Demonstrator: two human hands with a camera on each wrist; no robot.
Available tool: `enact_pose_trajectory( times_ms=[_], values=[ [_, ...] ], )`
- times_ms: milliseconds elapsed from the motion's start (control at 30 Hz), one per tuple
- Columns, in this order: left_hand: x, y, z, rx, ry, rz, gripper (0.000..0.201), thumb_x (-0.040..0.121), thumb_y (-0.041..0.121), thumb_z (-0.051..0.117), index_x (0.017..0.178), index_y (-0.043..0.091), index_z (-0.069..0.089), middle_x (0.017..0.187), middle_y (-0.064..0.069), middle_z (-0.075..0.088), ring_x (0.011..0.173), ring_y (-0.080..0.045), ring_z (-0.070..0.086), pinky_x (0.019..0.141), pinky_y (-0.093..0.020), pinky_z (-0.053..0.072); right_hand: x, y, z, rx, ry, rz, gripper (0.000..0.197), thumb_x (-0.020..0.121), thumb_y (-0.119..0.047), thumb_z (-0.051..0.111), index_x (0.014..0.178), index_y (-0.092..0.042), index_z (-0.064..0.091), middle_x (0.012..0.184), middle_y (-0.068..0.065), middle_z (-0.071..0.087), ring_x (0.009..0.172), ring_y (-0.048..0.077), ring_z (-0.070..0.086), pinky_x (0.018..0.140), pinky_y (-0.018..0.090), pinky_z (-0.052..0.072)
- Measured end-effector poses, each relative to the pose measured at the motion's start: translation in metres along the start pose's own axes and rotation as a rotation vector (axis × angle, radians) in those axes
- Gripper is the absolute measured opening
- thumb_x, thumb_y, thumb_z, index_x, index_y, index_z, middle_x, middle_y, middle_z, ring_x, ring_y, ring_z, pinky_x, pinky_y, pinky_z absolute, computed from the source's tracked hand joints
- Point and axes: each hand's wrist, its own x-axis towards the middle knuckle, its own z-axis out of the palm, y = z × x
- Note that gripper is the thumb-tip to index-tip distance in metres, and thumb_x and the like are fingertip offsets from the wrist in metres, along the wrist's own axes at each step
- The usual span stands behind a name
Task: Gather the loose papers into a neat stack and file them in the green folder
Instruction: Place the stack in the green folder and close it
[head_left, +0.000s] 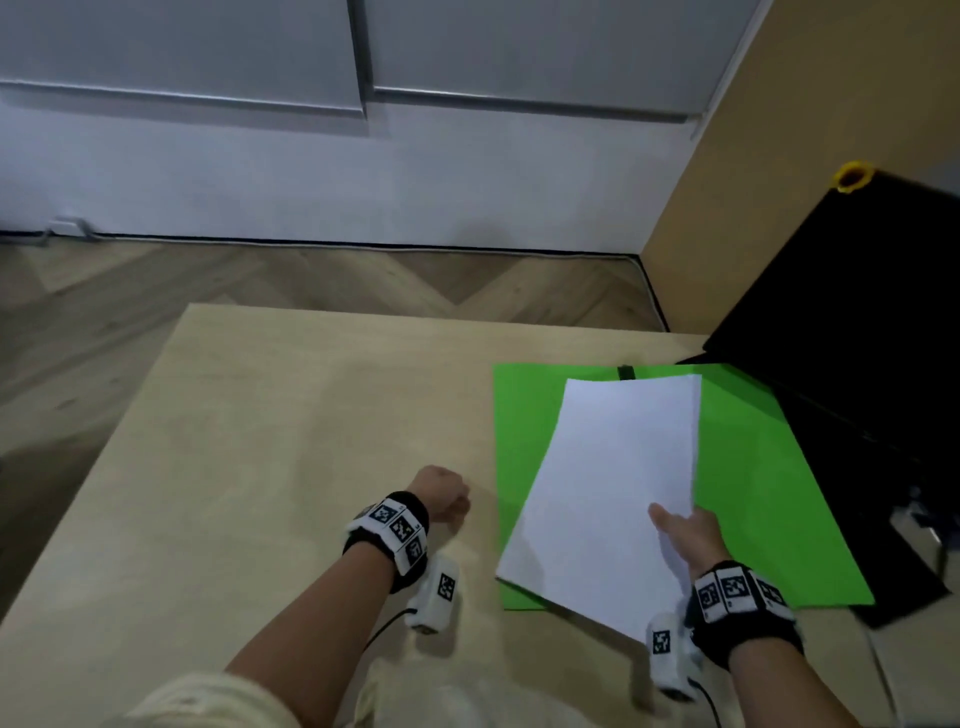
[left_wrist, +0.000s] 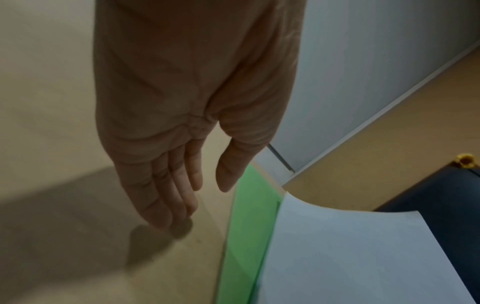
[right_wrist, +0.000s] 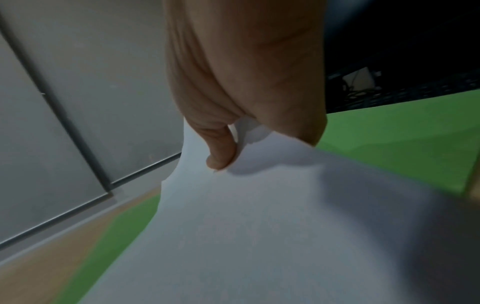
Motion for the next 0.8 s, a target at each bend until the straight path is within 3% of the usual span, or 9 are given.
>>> enact_pose_trajectory(
  times_ms=[67, 133, 200, 267, 367, 500, 567, 667, 800],
  values=[
    [0.011, 0.0, 0.018, 0.035, 0.037, 0.01, 0.024, 0.089, -0.003, 0.05, 0.067, 0.007, 0.053, 0.058, -0.007, 0.06, 0.057, -0.021, 0.062, 0.052, -0.024, 0.053, 0.013, 0.009, -0.018, -0.042, 0.062, 0.046, 0.067, 0.088, -0.013, 0.065, 0.139, 0.017, 0.032, 0.149, 0.028, 0.036, 0.137, 0.038, 0.039, 0.111, 0.041, 0.033],
    [0.021, -0.002, 0.031, 0.058, 0.116, 0.054, 0.012, 0.083, -0.001, 0.053, 0.09, 0.003, 0.062, 0.088, -0.016, 0.066, 0.09, -0.031, 0.068, 0.082, -0.037, 0.058, 0.022, 0.015, -0.028, -0.089, 0.098, 0.089, 0.067, 0.088, -0.014, 0.065, 0.138, 0.017, 0.034, 0.148, 0.029, 0.037, 0.135, 0.04, 0.041, 0.11, 0.042, 0.034],
    [0.031, -0.004, 0.041, 0.069, 0.166, 0.058, 0.037, 0.079, 0.001, 0.053, 0.116, 0.003, 0.06, 0.11, -0.02, 0.066, 0.107, -0.035, 0.064, 0.094, -0.045, 0.054, 0.026, 0.019, -0.033, -0.13, 0.091, 0.12, 0.065, 0.088, -0.015, 0.065, 0.136, 0.019, 0.037, 0.146, 0.031, 0.039, 0.133, 0.042, 0.043, 0.109, 0.042, 0.036],
    [0.036, -0.004, 0.05, 0.07, 0.165, 0.062, 0.045, 0.078, 0.004, 0.056, 0.123, 0.002, 0.056, 0.116, -0.021, 0.064, 0.11, -0.037, 0.063, 0.095, -0.047, 0.054, 0.027, 0.021, -0.034, -0.145, 0.072, 0.147, 0.066, 0.088, -0.015, 0.065, 0.136, 0.019, 0.037, 0.146, 0.031, 0.039, 0.134, 0.041, 0.042, 0.109, 0.04, 0.035],
    [0.03, 0.001, 0.062, 0.061, 0.194, 0.074, 0.044, 0.078, 0.013, 0.066, 0.12, 0.003, 0.057, 0.115, -0.019, 0.063, 0.11, -0.035, 0.062, 0.094, -0.043, 0.054, 0.028, 0.022, -0.035, -0.144, 0.063, 0.157, 0.069, 0.088, -0.017, 0.065, 0.139, 0.017, 0.034, 0.149, 0.029, 0.035, 0.137, 0.041, 0.039, 0.111, 0.04, 0.033],
    [0.017, 0.005, 0.078, 0.112, 0.144, 0.127, 0.022, 0.089, 0.015, 0.06, 0.104, 0.0, 0.063, 0.095, -0.017, 0.062, 0.086, -0.027, 0.06, 0.08, -0.035, 0.05, 0.034, 0.027, -0.037, -0.111, 0.044, 0.15, 0.07, 0.088, -0.016, 0.065, 0.141, 0.016, 0.031, 0.151, 0.028, 0.033, 0.138, 0.04, 0.037, 0.113, 0.04, 0.031],
    [0.018, 0.003, 0.084, 0.149, 0.201, 0.183, 0.02, 0.093, 0.005, 0.05, 0.107, -0.002, 0.062, 0.101, -0.02, 0.064, 0.087, -0.026, 0.058, 0.083, -0.037, 0.049, 0.036, 0.03, -0.038, -0.069, 0.041, 0.13, 0.068, 0.089, -0.012, 0.063, 0.141, 0.016, 0.03, 0.151, 0.027, 0.032, 0.139, 0.039, 0.036, 0.113, 0.039, 0.029],
    [0.014, 0.002, 0.075, 0.178, 0.311, 0.235, 0.032, 0.094, 0.003, 0.042, 0.121, 0.0, 0.058, 0.117, -0.019, 0.066, 0.092, -0.029, 0.061, 0.08, -0.031, 0.046, 0.036, 0.032, -0.041, 0.047, 0.025, 0.083, 0.064, 0.089, -0.007, 0.062, 0.141, 0.015, 0.031, 0.15, 0.025, 0.034, 0.138, 0.037, 0.037, 0.112, 0.038, 0.029],
    [0.004, 0.008, 0.029, 0.172, 0.462, 0.265, 0.042, 0.093, 0.007, 0.041, 0.134, 0.005, 0.052, 0.127, -0.02, 0.063, 0.108, -0.036, 0.063, 0.095, -0.042, 0.051, 0.041, 0.037, -0.04, 0.131, -0.054, 0.058, 0.062, 0.085, -0.014, 0.069, 0.135, 0.012, 0.043, 0.14, 0.023, 0.05, 0.127, 0.036, 0.051, 0.107, 0.044, 0.038]
  ],
)
